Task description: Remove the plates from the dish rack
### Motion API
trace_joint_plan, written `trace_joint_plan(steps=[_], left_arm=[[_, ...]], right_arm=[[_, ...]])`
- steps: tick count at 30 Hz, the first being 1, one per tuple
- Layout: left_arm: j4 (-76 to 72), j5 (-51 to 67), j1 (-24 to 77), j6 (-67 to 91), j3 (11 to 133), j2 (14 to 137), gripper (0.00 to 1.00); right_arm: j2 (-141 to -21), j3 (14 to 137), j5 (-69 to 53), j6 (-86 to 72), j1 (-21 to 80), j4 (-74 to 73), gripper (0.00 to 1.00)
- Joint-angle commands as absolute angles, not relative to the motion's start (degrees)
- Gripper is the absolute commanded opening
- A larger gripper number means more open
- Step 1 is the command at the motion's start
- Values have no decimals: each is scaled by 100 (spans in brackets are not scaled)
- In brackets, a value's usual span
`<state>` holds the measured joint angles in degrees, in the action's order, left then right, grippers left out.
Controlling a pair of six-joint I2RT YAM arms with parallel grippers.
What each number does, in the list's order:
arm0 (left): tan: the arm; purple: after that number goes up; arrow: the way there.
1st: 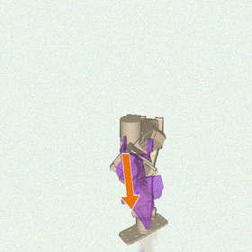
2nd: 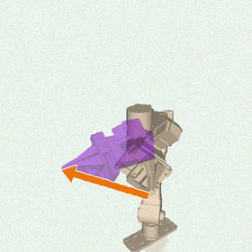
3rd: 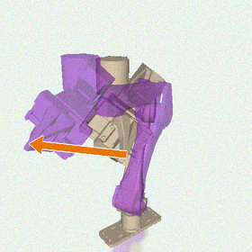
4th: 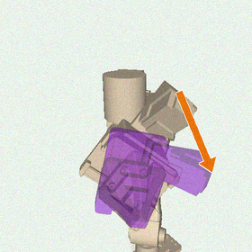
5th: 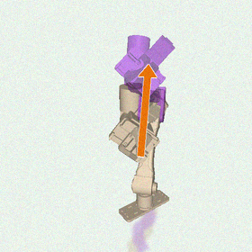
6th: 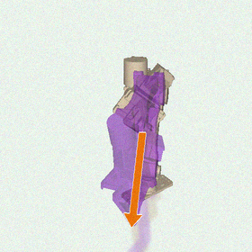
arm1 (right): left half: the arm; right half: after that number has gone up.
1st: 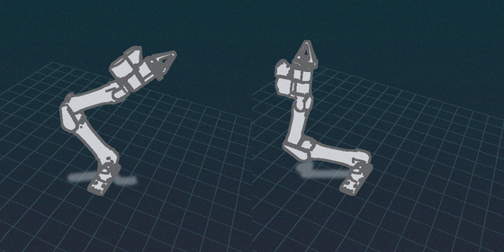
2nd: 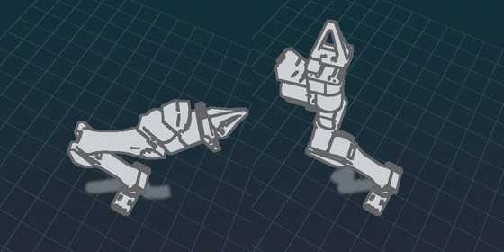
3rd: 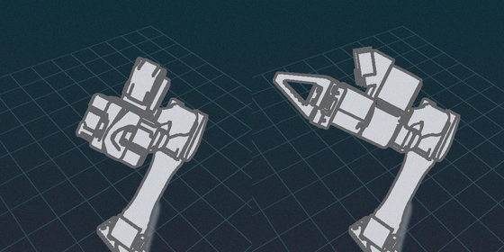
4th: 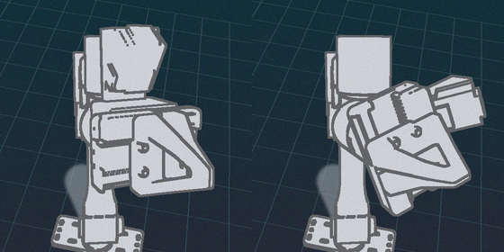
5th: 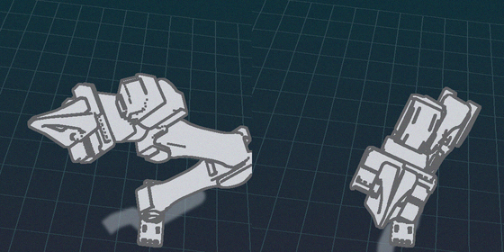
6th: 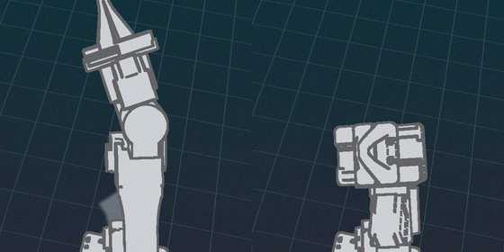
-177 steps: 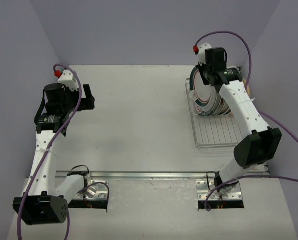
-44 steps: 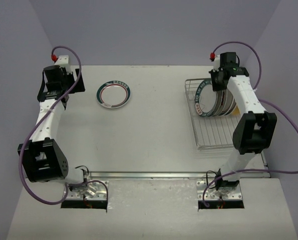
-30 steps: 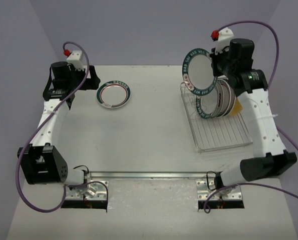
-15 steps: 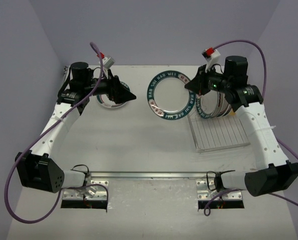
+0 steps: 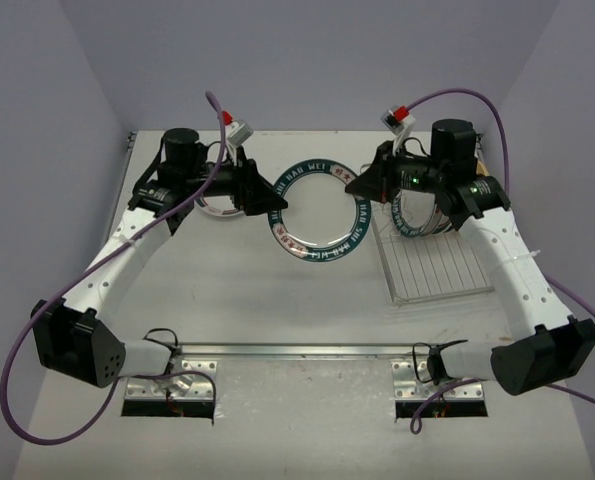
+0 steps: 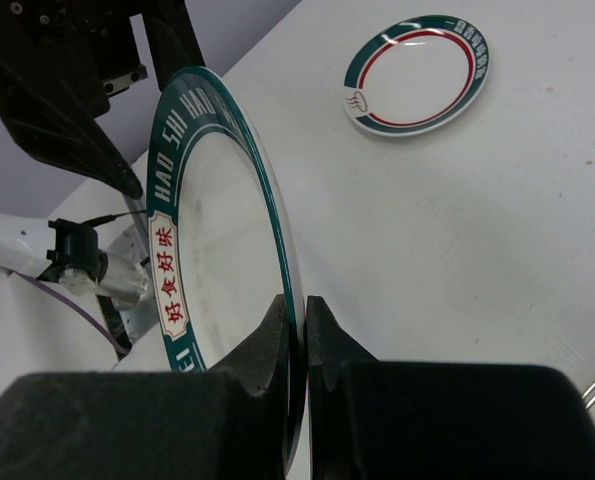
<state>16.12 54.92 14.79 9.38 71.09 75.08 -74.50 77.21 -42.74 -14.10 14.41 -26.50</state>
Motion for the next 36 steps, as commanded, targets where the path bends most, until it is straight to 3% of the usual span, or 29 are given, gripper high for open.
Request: trace_joint_plan(steps=[1,4,6,7,12,15,23,29,36], left_arm=[[1506,5371,1559,827,7225,7592,53],[1583,5305,1573,773,7232,7659,40],[1702,5183,1565,705,7308,7748,20],[1783,5115,1564,664,7328,7775,3],[1854,4722,1097,911,7460,8056,0],[2007,4723,474,1090,7697,8388,0],[1652,4493,-1533,2160,8163,9643,0],[1643,3998,-1795,1904,8476,10625,0],[1217,3537,-1844,1793,8395,11137,0]], right_arm=[[-7390,7760,-4627,-1595,1602,-2093,0],[-7478,7812,-4605,-1620,1649,-2071,0],[-7574,7908,-4479,-1610,1653,-2140,0],[-7592,7972,-4210,-1608,1652,-2183,10],[-7595,8052,-2733,-1269,1644,-2512,60],[-7441,7924,-1910,-1055,1620,-2534,69],[-7347,7656,-677,-721,649,-2960,71],[-7598,7689,-354,-375,-193,-3331,71],[-7990,7759,-9,163,-334,-3331,68]])
